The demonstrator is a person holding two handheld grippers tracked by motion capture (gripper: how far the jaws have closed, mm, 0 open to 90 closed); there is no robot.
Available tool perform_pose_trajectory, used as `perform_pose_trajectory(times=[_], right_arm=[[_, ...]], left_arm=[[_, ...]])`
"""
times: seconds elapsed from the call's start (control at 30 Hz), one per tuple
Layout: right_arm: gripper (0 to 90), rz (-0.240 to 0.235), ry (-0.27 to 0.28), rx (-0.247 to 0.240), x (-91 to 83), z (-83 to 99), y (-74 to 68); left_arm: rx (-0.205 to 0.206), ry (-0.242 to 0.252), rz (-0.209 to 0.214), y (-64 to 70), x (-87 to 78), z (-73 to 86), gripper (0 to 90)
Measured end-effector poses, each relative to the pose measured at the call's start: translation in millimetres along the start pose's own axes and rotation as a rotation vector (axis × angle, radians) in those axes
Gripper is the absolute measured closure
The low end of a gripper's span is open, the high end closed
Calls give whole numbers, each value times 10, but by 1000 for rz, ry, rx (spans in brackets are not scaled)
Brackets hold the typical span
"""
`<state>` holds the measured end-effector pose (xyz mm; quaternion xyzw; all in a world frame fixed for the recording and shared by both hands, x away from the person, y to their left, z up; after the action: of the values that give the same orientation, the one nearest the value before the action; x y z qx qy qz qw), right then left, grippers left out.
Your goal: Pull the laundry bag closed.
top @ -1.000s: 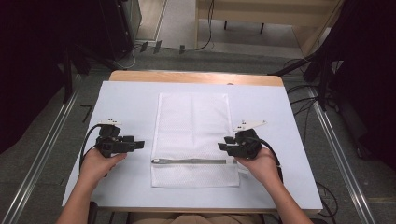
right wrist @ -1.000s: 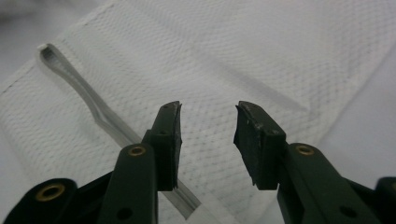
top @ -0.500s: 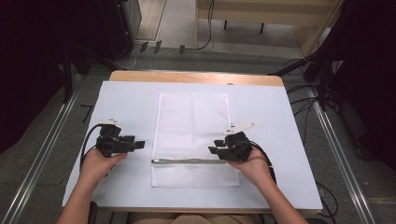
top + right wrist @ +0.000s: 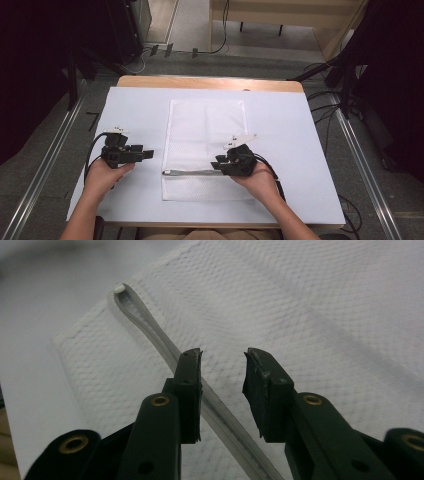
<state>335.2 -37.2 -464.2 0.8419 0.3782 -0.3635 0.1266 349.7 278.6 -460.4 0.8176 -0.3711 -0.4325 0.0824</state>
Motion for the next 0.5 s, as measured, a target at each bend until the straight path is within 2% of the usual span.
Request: perform_pose_trajectory(times=[0.23, 0.37, 0.5], right_arm=[[685, -17, 5, -17, 72, -37, -137], [696, -52, -11, -31, 160, -76, -300], [710, -69, -20, -48, 226, -102, -394]], left_arm=[[3, 4, 1, 3, -1, -6, 385], [-1, 5, 2, -5, -10, -6, 385], [1, 3, 3, -5, -7, -2, 385]])
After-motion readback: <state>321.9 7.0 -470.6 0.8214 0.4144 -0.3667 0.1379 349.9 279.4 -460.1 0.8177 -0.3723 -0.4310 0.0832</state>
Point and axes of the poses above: each handheld gripper's, and its own axes: x roughly forward along the jaws, z roughly out of its underside, y roughly to its right, the point moved 5 cm from there along x, roughly forward along the jaws, and after that the axes turned 11 degrees about z, right-handed, at the moved point
